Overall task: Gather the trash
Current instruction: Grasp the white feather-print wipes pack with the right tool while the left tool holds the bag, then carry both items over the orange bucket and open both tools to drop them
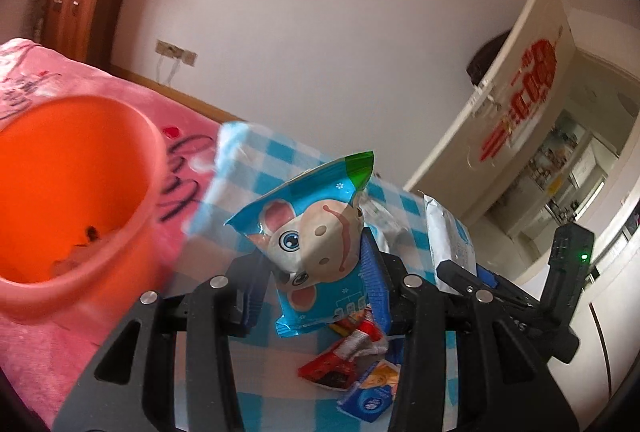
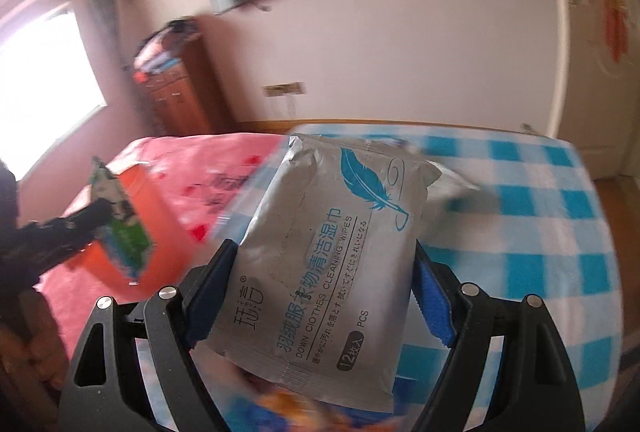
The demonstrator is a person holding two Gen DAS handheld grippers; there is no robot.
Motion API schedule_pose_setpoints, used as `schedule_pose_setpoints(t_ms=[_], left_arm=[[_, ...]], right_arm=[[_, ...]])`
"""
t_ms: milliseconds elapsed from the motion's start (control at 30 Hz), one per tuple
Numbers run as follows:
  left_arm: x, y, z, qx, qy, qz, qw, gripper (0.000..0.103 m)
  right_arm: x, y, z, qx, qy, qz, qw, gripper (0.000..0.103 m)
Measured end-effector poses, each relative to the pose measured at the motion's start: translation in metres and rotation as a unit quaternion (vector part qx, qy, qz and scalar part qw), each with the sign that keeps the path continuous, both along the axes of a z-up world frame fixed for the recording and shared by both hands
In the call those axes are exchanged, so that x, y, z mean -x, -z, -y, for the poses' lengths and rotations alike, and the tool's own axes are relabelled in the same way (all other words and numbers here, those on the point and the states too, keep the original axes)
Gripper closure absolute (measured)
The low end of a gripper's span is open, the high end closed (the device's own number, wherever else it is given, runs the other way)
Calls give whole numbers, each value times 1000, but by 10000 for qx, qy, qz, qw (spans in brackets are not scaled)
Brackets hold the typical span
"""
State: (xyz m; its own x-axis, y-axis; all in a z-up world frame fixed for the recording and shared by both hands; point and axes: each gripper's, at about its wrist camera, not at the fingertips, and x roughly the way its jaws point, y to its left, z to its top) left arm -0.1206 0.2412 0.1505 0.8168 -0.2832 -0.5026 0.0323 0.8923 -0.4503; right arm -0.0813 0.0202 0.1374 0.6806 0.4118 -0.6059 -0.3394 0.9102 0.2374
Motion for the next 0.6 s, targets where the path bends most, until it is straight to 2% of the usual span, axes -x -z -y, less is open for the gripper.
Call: schedule_pose_setpoints(t_ms=[267,433,600], left_arm=[[29,-19,-68,-27,-858,248,9960,58],[33,-13,-109,-21,-1393,162,9901,58],[28,-3,-136,12,-1674,20,9859,58]], right_arm=[[-5,-42,-98,-257,-1198,18,9925,21],[-16,-55,-165,-275,-1786,-36,9835,21],[-24,-60,-215,-231,-2154,-1,9762,21]])
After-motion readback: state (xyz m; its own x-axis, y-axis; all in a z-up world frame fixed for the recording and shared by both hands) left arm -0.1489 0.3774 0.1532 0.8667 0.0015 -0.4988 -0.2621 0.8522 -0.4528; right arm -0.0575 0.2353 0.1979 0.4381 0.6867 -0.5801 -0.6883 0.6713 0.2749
